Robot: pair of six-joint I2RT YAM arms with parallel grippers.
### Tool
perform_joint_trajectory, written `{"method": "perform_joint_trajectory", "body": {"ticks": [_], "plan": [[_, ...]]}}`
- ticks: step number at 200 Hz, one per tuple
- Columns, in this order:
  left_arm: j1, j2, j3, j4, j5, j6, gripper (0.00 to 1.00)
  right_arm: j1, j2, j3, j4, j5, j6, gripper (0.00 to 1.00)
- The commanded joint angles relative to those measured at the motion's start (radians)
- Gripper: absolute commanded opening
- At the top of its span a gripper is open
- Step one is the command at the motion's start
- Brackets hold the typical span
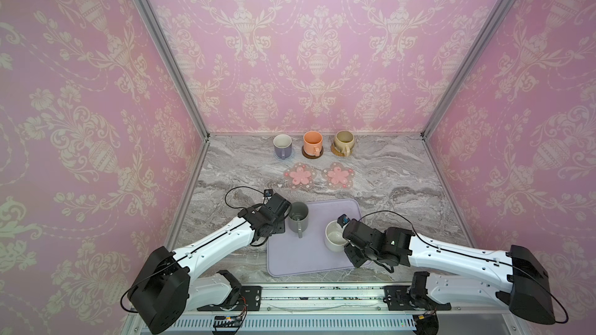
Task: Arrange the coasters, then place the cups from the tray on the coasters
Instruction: 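Lift the white speckled mug off the tray with the right gripper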
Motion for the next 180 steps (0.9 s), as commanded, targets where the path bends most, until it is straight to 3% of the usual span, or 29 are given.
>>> {"method": "perform_joint_trajectory", "body": {"ticks": [1,54,131,180], "plan": [[-0.006,-0.026,-0.017,-0.018,-0.008,-0.013,0.46,-0.005,0.018,0.009,0.004,0.009,0.014,0.40],[-0.007,-0.032,-0.018,-0.021,-0.011,-0.011,0.46,-0.005,0.039,0.022,0.022,0.042,0.021,0.35],[-0.006,-0.014,-0.008,-0.017,-0.005,-0.005,0.46,-0.005,0.065,0.033,0.037,0.065,0.019,0.00],[-0.006,-0.020,-0.007,-0.014,-0.008,-0.003,0.46,-0.023,-0.004,0.023,0.027,0.138,0.021,0.00]]}}
